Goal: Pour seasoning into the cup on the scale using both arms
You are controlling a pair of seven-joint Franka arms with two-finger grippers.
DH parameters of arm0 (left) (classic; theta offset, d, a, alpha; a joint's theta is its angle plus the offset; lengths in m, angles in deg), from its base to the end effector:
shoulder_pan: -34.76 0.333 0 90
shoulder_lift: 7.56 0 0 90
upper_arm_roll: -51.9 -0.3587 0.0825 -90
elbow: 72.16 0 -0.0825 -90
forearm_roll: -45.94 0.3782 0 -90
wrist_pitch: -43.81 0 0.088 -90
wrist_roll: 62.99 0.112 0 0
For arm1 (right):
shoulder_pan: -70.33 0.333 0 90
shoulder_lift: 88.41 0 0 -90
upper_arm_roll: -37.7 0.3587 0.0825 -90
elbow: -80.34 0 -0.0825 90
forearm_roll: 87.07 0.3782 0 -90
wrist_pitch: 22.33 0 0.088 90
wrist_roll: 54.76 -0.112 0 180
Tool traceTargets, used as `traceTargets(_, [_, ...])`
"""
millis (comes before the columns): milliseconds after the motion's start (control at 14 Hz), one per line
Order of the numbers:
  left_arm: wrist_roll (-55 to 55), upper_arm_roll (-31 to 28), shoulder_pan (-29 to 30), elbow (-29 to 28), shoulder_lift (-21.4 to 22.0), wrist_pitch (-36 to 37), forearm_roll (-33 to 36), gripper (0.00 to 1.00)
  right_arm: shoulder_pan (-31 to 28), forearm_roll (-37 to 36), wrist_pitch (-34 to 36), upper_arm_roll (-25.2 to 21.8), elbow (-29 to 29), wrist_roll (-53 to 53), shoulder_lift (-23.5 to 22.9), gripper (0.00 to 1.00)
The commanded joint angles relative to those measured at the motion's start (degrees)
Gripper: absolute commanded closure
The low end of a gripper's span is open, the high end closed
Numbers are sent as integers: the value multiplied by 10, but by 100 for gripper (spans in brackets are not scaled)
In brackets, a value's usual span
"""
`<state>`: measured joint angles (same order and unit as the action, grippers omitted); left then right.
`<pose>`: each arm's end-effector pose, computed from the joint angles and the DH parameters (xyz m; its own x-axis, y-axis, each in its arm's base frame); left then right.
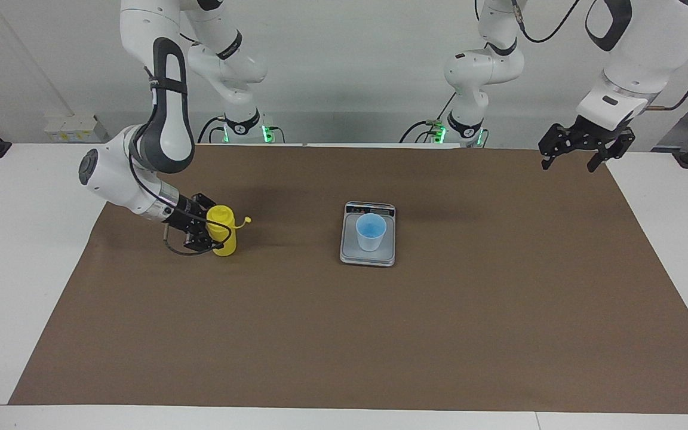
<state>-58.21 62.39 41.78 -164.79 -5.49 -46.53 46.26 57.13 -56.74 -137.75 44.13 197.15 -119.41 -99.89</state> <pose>0.5352 -0.0339 0.6606 0.9897 -0.1434 -0.0054 -0.1434 -0.9896 -0.0117 0.5660 -0.0372 0.3779 0.0152 -0.8702 -0.4925 -0.9961 -0.0560 0.0682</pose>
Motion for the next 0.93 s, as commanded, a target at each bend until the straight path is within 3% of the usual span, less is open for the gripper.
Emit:
traceTargets(0, [-6, -2, -3, -1, 1, -7, -6, 0, -7, 4, -7, 3, 7, 17, 36, 0])
traceTargets(286, [-11, -3, -3, -1, 2, 4, -5, 0, -5, -77, -3, 4, -14, 87, 66, 0])
traceTargets(571, [-10, -3, -4, -3, 4, 3, -5, 0, 7, -177, -1, 9, -18, 242, 111, 0])
traceTargets(857, [-9, -3, -4, -3, 4, 2, -5, 0, 28, -228, 14, 11, -44, 352, 143, 0])
